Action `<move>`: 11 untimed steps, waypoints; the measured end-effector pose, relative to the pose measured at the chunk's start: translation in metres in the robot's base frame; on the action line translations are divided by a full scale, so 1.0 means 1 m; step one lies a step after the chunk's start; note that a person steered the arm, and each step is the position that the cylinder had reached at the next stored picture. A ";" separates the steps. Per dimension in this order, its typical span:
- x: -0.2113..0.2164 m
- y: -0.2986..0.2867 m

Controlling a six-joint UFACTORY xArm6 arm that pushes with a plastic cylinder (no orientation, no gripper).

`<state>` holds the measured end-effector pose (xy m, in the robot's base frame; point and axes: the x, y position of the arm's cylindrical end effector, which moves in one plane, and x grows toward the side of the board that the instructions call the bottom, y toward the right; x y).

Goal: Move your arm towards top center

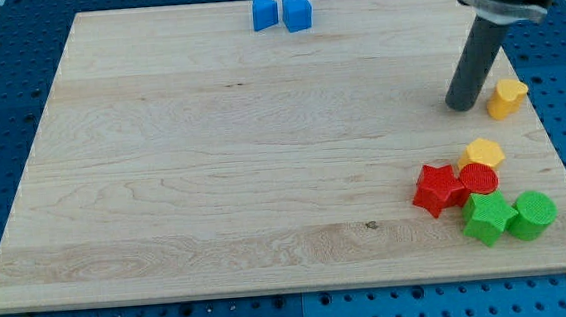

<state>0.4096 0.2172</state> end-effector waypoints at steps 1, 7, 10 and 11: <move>-0.030 0.037; 0.037 0.052; 0.084 0.052; 0.084 0.067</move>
<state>0.4936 0.2840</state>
